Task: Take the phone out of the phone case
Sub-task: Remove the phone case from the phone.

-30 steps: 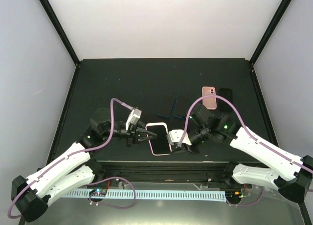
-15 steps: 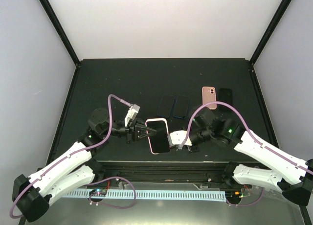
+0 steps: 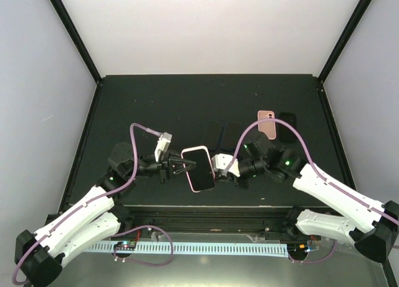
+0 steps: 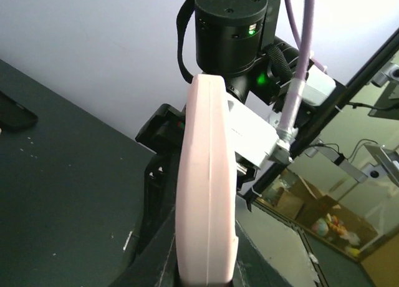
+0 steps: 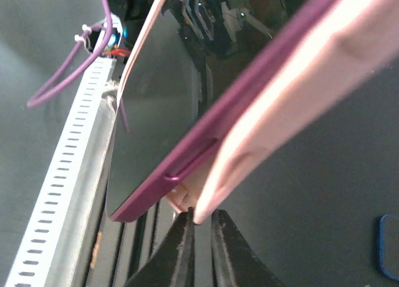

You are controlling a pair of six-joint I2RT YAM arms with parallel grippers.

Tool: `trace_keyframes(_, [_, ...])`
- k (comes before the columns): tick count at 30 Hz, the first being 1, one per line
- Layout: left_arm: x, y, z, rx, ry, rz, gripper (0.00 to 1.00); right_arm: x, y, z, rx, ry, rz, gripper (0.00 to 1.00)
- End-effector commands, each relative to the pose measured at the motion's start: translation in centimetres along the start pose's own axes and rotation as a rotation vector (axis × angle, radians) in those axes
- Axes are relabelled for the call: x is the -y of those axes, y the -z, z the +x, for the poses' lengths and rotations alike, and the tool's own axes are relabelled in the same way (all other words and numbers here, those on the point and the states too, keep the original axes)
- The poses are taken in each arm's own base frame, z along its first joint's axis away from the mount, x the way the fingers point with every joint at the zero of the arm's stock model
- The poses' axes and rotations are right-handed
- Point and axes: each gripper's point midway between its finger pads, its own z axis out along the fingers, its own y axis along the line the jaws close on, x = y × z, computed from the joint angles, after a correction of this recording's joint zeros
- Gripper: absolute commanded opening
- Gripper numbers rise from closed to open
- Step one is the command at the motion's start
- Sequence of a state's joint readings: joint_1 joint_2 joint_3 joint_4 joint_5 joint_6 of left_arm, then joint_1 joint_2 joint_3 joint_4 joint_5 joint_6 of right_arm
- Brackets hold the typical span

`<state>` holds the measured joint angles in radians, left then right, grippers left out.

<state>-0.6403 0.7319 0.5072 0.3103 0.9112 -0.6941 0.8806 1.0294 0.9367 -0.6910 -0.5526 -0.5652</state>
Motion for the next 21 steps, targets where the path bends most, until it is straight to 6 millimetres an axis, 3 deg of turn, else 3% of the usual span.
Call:
trace_keyframes(1, [4.7,0.4,1.2,-0.078,0.011,0.194,0.02,6.5,1.8,-4.2,0.152,-0.061,0.201,0.12])
trace_keyframes(7, [2.4,0.0,1.9,-0.05,0.042,0.136,0.02,6.6,3.4,-6.0,0.238,-0.15,0.122,0.26])
trace_keyframes(14, [0.8,-0.7,2.4,-0.034,0.064,0.112,0.02,5.7,3.6,-7.7,0.28,-0.209,0.012,0.43])
trace_keyframes(21, [-0.8,-1.6,3.5,-0.045,0.085,0.104,0.02,4.0,3.3,-9.1,0.35,-0.266,-0.157,0.52])
